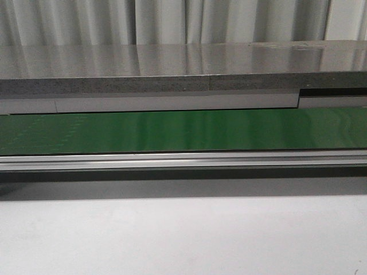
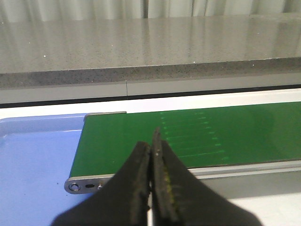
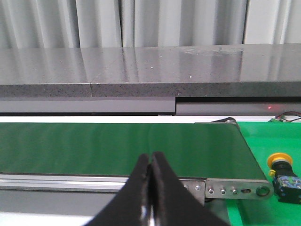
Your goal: Move button from left to right
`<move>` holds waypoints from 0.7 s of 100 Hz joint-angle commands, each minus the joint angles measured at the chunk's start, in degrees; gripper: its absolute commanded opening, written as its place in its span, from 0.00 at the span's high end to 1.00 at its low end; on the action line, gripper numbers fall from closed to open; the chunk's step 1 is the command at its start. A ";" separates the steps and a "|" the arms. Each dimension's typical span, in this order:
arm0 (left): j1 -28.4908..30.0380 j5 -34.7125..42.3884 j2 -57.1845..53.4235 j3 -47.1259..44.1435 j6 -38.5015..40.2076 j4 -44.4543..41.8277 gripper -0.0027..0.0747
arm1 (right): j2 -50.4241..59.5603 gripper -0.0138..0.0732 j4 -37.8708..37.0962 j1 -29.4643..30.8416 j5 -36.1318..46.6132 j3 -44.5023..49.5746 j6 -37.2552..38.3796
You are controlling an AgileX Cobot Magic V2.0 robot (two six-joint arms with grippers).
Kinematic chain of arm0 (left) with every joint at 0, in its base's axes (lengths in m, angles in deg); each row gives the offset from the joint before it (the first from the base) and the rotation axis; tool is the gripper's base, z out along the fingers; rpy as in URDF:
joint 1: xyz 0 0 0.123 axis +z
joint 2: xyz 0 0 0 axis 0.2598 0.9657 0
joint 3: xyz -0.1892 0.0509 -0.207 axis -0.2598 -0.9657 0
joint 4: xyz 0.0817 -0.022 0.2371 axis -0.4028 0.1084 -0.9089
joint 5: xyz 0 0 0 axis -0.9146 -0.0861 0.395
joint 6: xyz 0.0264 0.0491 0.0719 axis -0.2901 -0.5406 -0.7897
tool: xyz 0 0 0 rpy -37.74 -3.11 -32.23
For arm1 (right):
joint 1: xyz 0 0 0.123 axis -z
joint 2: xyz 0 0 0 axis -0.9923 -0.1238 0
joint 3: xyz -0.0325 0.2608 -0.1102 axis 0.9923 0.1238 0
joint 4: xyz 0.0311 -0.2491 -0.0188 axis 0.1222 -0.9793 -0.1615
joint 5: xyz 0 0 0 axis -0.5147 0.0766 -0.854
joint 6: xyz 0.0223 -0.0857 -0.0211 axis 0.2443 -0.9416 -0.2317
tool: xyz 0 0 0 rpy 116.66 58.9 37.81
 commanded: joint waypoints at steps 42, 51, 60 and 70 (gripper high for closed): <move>-0.43 6.62 0.36 0.64 0.57 -1.88 0.99 | 1.21 0.92 -0.64 -0.02 5.10 -0.83 0.05; -0.43 6.62 -0.16 0.64 7.17 -7.24 0.99 | 1.21 0.92 -0.64 -0.02 5.10 -0.83 0.05; -0.43 6.74 -1.57 -0.04 14.83 -14.48 0.99 | 1.21 0.92 -0.64 -0.02 5.10 -0.83 0.05; -0.43 8.21 -3.70 -2.28 18.86 -17.72 0.99 | 1.21 0.92 -0.64 -0.02 5.10 -0.83 0.05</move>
